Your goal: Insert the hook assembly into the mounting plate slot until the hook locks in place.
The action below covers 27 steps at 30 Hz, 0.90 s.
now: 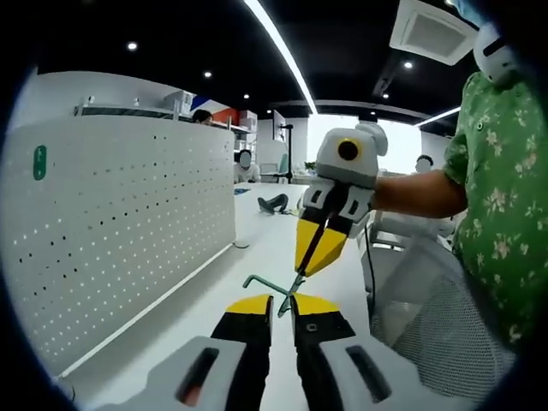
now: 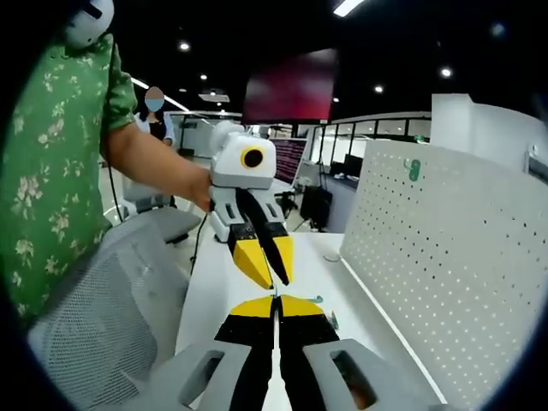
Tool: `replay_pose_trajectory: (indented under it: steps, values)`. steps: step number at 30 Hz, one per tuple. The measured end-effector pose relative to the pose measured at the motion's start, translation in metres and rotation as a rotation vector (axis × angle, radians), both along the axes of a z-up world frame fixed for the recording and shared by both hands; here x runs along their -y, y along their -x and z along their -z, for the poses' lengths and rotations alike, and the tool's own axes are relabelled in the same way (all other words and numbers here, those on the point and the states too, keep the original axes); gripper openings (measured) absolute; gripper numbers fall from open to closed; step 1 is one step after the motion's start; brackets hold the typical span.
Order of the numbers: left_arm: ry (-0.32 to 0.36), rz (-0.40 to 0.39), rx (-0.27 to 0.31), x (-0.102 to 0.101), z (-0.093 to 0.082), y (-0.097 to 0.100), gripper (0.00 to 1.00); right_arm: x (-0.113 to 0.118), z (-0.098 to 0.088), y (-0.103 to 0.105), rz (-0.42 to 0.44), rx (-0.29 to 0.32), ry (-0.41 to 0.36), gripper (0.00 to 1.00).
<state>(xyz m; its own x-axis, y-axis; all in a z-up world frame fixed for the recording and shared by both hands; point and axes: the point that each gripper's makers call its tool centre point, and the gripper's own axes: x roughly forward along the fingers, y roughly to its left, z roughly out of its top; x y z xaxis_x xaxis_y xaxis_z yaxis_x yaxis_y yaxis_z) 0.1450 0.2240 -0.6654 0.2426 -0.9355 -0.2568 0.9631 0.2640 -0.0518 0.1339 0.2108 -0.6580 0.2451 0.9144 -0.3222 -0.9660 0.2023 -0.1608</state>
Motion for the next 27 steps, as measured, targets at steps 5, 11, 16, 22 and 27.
replay_pose_trajectory:
  steps: [5, 11, 16, 22, 27]
  values:
    - [0.004, 0.003, 0.000, -0.003, 0.000, 0.003, 0.12, 0.000, -0.004, 0.003, -0.012, -0.024, -0.026, 0.00]
    - [0.022, 0.029, -0.006, -0.004, 0.001, 0.007, 0.10, 0.000, -0.006, 0.004, -0.013, -0.049, -0.056, 0.00]
    - [-0.005, 0.033, -0.007, -0.004, 0.011, 0.008, 0.09, -0.001, -0.013, 0.007, -0.022, -0.057, -0.080, 0.00]
    - [0.003, 0.034, 0.006, -0.002, 0.010, 0.007, 0.04, -0.003, -0.012, 0.009, -0.032, -0.062, -0.081, 0.00]
    - [0.010, 0.034, 0.015, -0.003, 0.008, 0.007, 0.03, -0.002, -0.011, 0.007, -0.026, -0.062, -0.080, 0.00]
